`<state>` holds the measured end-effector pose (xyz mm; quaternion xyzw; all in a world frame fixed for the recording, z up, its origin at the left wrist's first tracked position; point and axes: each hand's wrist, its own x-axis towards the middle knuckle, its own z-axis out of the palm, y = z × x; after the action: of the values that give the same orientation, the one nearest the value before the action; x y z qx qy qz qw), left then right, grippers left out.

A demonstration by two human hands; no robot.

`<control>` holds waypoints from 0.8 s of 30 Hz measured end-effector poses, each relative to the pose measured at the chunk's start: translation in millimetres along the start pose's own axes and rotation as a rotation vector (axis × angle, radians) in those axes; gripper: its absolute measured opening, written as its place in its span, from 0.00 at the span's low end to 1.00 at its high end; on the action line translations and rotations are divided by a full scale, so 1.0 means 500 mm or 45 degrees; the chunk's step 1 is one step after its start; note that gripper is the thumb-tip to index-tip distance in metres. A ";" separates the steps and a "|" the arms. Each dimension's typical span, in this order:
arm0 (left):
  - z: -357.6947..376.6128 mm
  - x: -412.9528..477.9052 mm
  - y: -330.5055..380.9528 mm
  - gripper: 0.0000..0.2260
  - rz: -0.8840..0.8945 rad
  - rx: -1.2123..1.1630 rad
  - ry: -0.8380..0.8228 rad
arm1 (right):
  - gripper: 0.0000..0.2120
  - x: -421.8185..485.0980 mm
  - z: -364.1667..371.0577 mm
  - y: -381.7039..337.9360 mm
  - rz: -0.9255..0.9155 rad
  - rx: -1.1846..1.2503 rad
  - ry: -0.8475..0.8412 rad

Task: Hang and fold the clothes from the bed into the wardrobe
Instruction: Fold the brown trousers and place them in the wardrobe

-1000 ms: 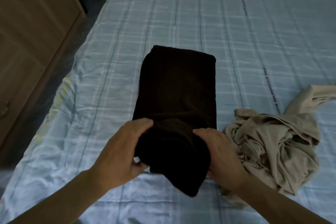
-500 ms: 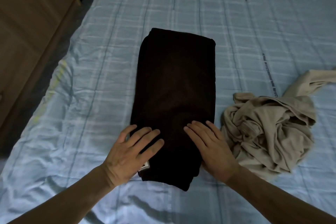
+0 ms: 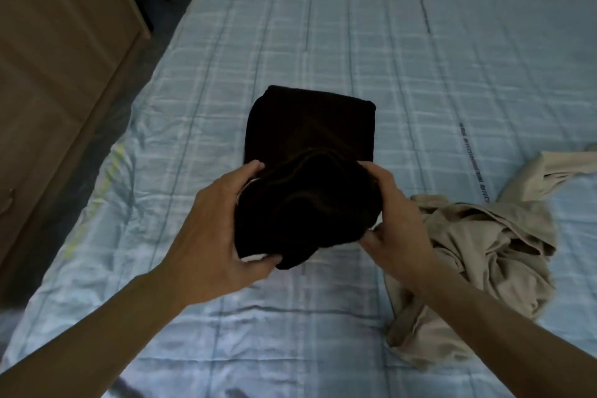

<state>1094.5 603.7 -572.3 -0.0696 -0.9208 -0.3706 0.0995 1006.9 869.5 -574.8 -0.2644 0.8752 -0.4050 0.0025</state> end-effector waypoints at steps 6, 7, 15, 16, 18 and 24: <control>0.007 0.091 0.013 0.57 -0.148 0.283 0.202 | 0.31 0.094 0.002 0.002 0.040 0.053 0.083; 0.006 0.110 0.008 0.57 -0.185 0.270 0.257 | 0.30 0.111 0.002 0.006 0.039 0.092 0.115; 0.013 0.322 -0.049 0.46 -0.165 0.506 0.593 | 0.25 0.311 0.002 0.062 0.170 0.256 0.407; 0.026 0.351 -0.052 0.41 -0.085 0.602 0.596 | 0.25 0.335 0.006 0.073 0.237 0.262 0.425; 0.068 0.401 -0.060 0.28 0.125 0.663 0.495 | 0.25 0.378 0.019 0.093 0.413 0.275 0.427; 0.144 0.476 -0.142 0.29 -0.163 0.658 0.005 | 0.30 0.446 0.063 0.120 0.042 -0.433 0.366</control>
<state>839.9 616.0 -614.6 0.0173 -0.9872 -0.1289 0.0923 794.4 775.8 -591.9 -0.1861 0.9265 -0.2850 -0.1603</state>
